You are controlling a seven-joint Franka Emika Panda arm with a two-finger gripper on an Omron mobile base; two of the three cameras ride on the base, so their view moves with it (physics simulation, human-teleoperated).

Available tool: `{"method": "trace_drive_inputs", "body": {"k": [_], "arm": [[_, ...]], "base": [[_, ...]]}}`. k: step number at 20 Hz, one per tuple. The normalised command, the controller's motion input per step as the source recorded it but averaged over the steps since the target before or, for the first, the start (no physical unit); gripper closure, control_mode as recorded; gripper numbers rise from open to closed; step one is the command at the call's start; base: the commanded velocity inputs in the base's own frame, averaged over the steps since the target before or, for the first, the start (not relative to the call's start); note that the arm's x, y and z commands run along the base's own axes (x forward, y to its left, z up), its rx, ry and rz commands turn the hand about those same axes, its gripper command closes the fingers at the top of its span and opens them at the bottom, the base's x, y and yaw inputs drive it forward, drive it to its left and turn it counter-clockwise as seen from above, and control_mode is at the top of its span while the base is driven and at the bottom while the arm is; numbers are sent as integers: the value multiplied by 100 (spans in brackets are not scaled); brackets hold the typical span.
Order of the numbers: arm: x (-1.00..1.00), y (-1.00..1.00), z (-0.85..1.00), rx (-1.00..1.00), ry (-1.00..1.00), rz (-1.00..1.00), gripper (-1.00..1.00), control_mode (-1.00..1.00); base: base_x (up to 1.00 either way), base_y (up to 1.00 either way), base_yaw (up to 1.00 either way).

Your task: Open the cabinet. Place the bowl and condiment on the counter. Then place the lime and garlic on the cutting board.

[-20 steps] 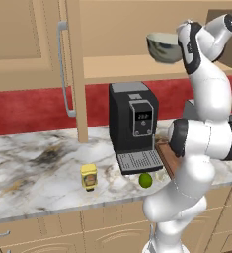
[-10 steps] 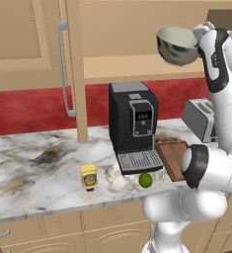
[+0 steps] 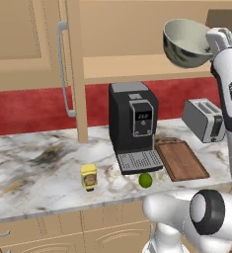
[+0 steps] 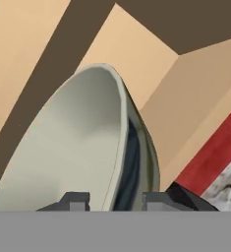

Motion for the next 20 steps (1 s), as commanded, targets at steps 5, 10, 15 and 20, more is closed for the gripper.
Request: {"method": "trace_drive_inputs", "body": {"k": [5, 10, 15, 20], "arm": [[-100, 14, 63, 0, 0, 8, 100, -100], [-100, 22, 13, -4, 2, 14, 100, -100], [-96, 47, -33, -11, 9, 18, 100, -100], [-54, 47, -48, -7, 19, 14, 100, -100]], "base": [[0, 0, 0], [0, 0, 0], [0, 0, 0], [0, 0, 0]]}}
